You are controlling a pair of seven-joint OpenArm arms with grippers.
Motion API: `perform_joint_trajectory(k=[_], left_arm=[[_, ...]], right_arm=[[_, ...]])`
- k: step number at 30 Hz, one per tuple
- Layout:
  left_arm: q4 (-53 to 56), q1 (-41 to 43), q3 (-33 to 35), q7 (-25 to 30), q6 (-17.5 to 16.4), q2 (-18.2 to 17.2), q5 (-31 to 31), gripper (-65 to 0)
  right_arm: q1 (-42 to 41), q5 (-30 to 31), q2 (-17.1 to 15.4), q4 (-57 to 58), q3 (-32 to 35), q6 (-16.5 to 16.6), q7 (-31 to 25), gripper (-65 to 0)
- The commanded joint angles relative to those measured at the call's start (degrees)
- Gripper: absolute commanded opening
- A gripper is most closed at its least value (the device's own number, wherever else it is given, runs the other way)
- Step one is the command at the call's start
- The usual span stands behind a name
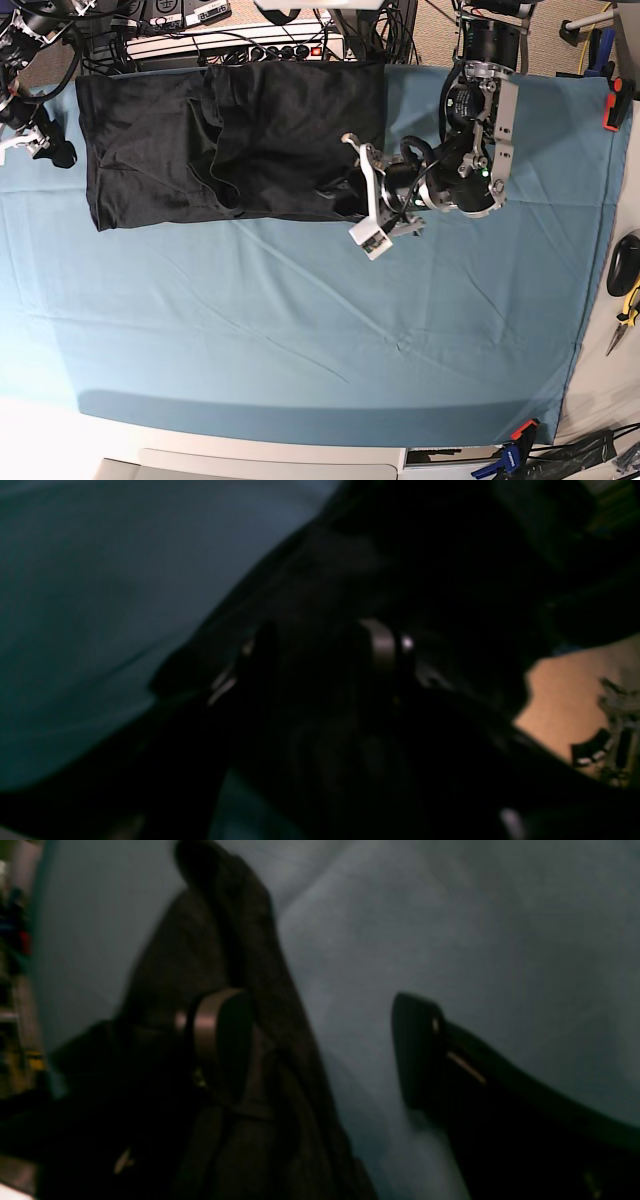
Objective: Fold the T-shirt properly
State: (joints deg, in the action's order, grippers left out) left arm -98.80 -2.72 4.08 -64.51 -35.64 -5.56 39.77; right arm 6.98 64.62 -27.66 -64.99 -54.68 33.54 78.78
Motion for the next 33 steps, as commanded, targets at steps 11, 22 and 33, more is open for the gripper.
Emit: perform_joint_trajectory(k=[11, 22, 33], left_arm=[[-1.1, -0.9, -0.1, 1.0, -0.2, 0.0, 1.0, -38.1], [-1.1, -1.1, -0.2, 1.0, -0.2, -0.1, 1.0, -38.1], [-2.6, -0.5, -14.5, 0.2, -0.2, -2.7, 2.9, -38.2]], right_arm=[[-0.3, 7.3, -1.7, 1.9, 14.8, 1.8, 1.2, -22.0], [-0.3, 8.0, -1.5, 1.9, 15.6, 2.1, 1.2, -55.3], [-0.6, 14.8, -0.1, -3.7, 15.6, 5.0, 1.2, -65.0]])
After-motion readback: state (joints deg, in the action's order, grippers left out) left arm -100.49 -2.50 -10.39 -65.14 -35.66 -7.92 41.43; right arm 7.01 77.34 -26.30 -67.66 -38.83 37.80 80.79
